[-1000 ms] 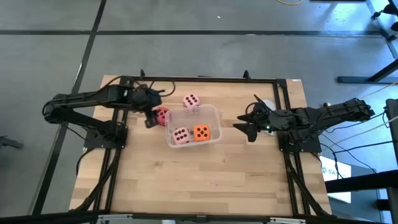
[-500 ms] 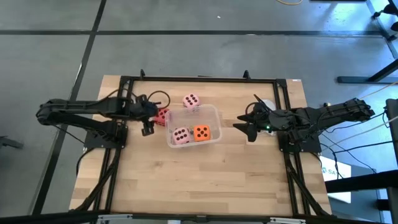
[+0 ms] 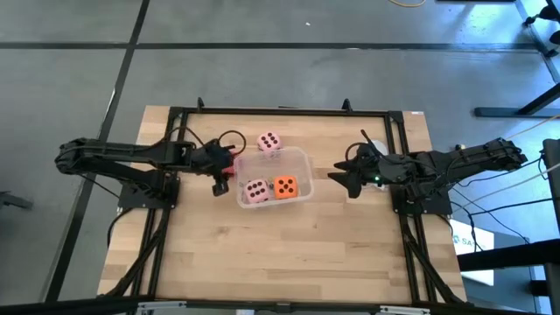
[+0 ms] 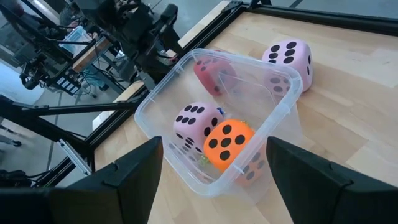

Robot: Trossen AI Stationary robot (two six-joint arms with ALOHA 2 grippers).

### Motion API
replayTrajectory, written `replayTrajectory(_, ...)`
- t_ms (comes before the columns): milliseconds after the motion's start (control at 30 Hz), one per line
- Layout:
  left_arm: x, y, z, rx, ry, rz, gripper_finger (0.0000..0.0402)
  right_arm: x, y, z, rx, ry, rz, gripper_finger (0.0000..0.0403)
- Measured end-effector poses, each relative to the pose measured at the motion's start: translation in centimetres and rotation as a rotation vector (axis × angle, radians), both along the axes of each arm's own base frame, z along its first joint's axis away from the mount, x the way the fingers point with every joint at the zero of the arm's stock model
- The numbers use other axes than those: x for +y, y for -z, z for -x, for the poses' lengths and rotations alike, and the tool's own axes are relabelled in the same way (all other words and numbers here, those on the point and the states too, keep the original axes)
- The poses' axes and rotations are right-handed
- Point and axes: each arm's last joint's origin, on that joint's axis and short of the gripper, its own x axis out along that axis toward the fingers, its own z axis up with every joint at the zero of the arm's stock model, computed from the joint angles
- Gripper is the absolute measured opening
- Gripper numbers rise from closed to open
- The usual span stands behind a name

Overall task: Pick & Place Dice
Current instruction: Adjust the transparent bin on the table, then put the large red dice into the transparent bin

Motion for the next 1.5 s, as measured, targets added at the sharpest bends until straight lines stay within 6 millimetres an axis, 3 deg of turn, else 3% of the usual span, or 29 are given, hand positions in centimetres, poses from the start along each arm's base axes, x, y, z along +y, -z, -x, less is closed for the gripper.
replayTrajectory(367, 0.4, 0.9, -3.0, -0.063, 0.023, -0.015, 0.0083, 0.0, 0.0, 0.0, -0.004, 0.010, -0.019, 0.0285)
replayTrajectory(533, 0.6, 1.0, -4.1, -0.123, 0.033, -0.018, 0.0071, 0.0, 0.0, 0.0, -0.007, 0.014, -0.029, 0.0285)
replayTrajectory(700, 0.4, 0.7, -3.0, 0.023, 0.078, -0.041, 0.0077, 0.0, 0.0, 0.0, -0.008, 0.014, -0.039, 0.0285)
replayTrajectory(933, 0.0, -2.1, -0.8, 0.091, 0.108, -0.047, 0.0112, 0.0, 0.0, 0.0, -0.007, 0.012, -0.032, 0.0285)
replayTrajectory(1133, -0.4, -1.1, 0.2, 0.150, 0.156, -0.016, 0.0182, 0.0, 0.0, 0.0, -0.006, 0.012, -0.028, 0.0285)
replayTrajectory(1333, 0.0, -0.9, 0.1, 0.185, 0.096, -0.116, 0.0260, 0.0, 0.0, 0.0, -0.002, 0.005, -0.006, 0.0285)
replayTrajectory(1500, 0.2, -0.7, -0.1, 0.209, 0.077, -0.140, 0.0303, 0.0, 0.0, 0.0, -0.001, 0.004, -0.004, 0.0285)
